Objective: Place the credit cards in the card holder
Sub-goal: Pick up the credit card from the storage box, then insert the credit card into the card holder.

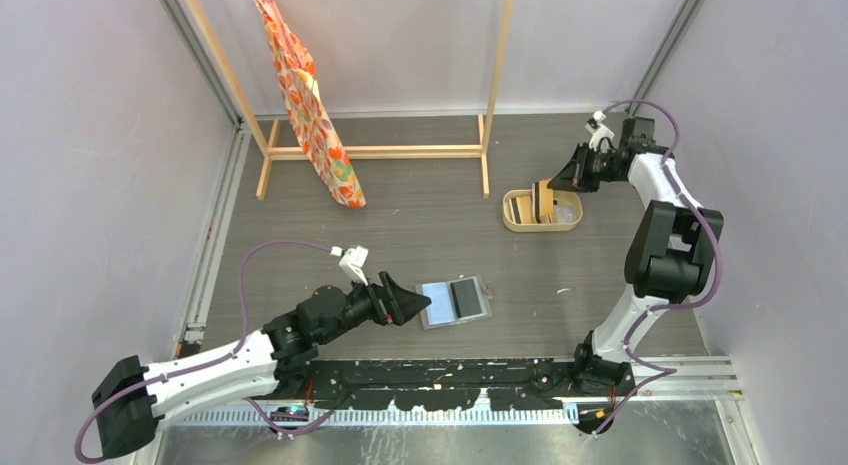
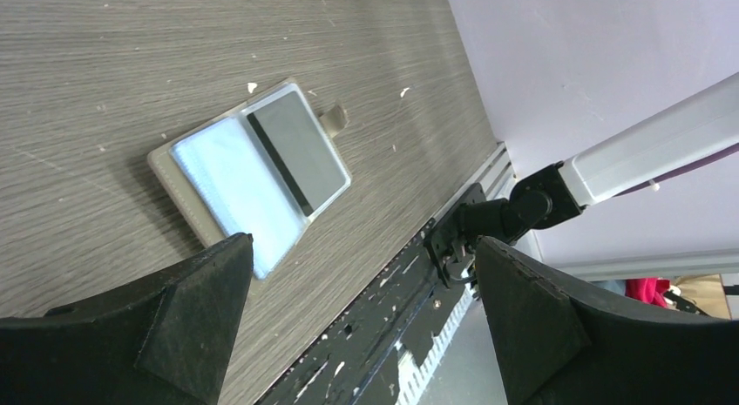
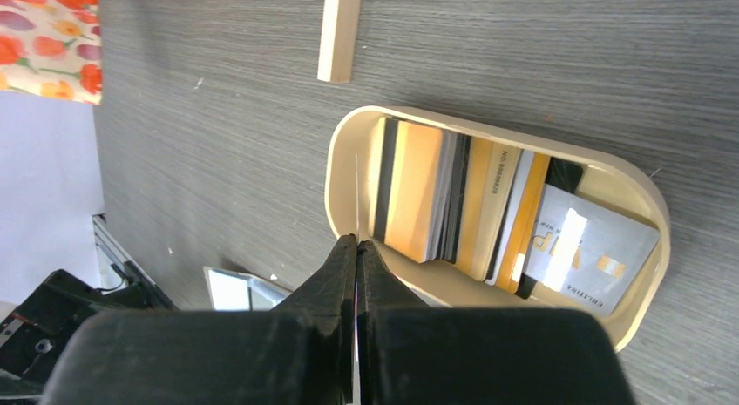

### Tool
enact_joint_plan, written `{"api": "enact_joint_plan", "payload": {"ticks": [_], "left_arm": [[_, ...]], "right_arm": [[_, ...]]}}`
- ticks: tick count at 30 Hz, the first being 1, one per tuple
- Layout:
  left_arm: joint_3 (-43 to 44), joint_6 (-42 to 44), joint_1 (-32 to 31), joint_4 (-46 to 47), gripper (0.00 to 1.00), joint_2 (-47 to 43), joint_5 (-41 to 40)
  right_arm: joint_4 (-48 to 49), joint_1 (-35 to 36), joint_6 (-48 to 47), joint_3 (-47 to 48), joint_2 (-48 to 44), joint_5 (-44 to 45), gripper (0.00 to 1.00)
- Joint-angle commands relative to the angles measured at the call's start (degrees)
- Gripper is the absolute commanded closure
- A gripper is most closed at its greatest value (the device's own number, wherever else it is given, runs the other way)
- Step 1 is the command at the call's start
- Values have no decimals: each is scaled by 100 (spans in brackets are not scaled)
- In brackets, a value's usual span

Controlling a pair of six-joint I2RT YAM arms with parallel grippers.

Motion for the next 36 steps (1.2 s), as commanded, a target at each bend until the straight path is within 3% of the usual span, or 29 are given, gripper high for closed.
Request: {"api": "enact_joint_plan", "payload": {"ticks": [1,7,14,19,26,32,36], "left_arm": [[22,-40,27,1016,0,229,124],[234,-60,28,2126,0,1047,315],[837,53,13,3549,1,2619,837],[1493,306,-38,3813,2,3409,778],[2178,258,-39,3995,2,4344,336],[2696,15,-39,4326,10,5152,396],[2783,-212,-39,4927,26,5571,540]], "right_arm": [[112,-93,40,-122,-732,-574,99],[-61,-94,223,-687,-1694,-1348,99],[-405,-77,145,-1471,-2588,-2603,99],[-266,58,143,-1992,-2988,-3211,99],[370,432,578,-2362,-3169,-3368,99],[341,571,531,-2351,-3137,-3557,99],[271,574,438,-2360,-3140,-3626,99]]}}
